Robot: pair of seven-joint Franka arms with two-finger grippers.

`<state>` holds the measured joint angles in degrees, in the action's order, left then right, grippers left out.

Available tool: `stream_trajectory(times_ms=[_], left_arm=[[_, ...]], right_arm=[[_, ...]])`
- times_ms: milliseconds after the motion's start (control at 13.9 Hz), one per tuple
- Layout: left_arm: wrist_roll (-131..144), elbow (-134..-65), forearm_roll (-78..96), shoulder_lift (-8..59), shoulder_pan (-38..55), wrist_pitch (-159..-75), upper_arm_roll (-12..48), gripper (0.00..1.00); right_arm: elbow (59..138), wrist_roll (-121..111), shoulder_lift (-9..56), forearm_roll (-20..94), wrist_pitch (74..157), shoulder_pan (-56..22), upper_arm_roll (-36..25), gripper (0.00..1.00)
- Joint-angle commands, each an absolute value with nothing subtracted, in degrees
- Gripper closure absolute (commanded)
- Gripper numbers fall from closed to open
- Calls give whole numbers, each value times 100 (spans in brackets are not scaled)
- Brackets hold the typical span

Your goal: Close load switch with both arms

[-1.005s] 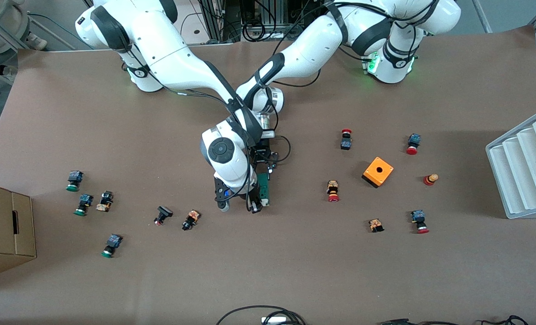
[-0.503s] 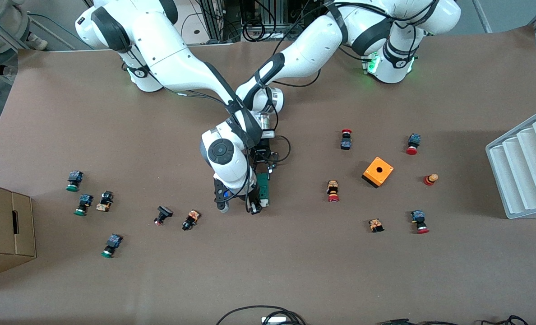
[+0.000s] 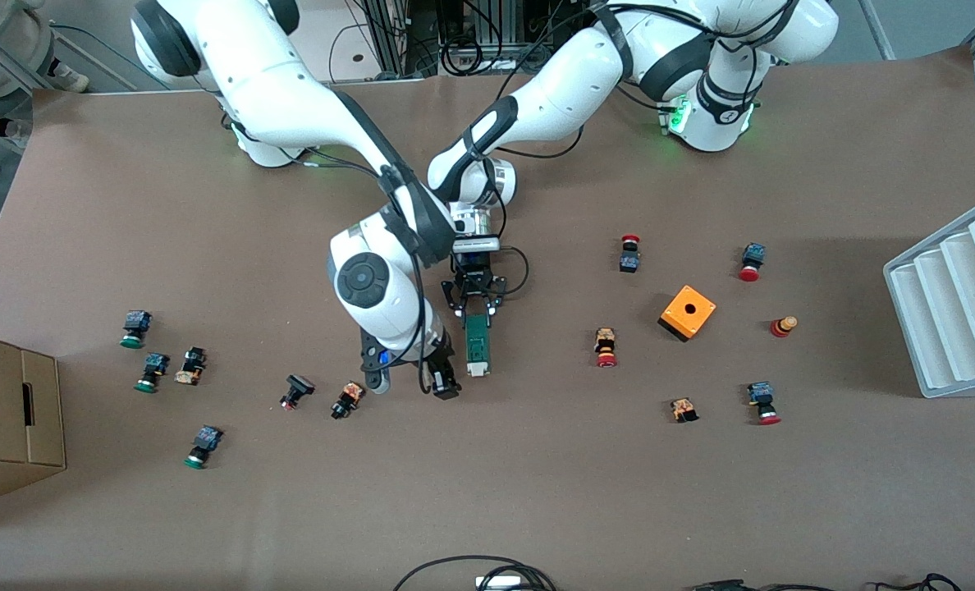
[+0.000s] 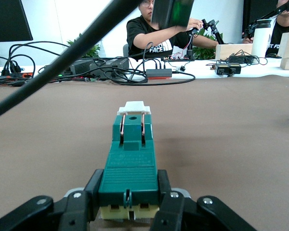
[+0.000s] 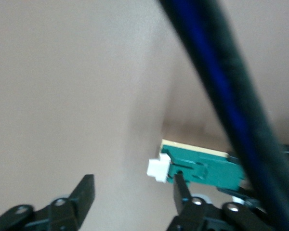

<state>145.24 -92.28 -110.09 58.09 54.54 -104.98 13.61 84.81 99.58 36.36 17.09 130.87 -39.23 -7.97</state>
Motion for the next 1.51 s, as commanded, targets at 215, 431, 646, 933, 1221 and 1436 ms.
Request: stream_trajectory(times_ms=[215, 431, 646, 933, 1221, 1436], left_arm=[[14545, -9140, -11109, 5827, 5449, -10512, 1380, 0], [14555, -9176, -11083, 5827, 5449, -10512, 1389, 0], [14502, -9185, -10795, 5775, 5440, -10503, 1538, 0], [14476, -9185, -10425, 5660, 5449, -10494, 1670, 0], [14449, -9377, -10090, 5415, 5458, -10459, 1837, 0], [14414, -9518, -9915, 5169, 5458, -10441, 1916, 0]], right_arm=[[8640, 7590, 2199, 1767, 10744, -3192, -554, 0], [8648, 6376, 1610, 1723, 9794, -2578, -274, 0], [8648, 4865, 1170, 1416, 8985, -1813, -35, 0], [8683, 2896, 529, 1047, 8141, -978, -35, 0], [8745, 736, 36, 563, 7770, -47, -35, 0], [9078, -586, -359, 431, 7874, 535, -70, 0]])
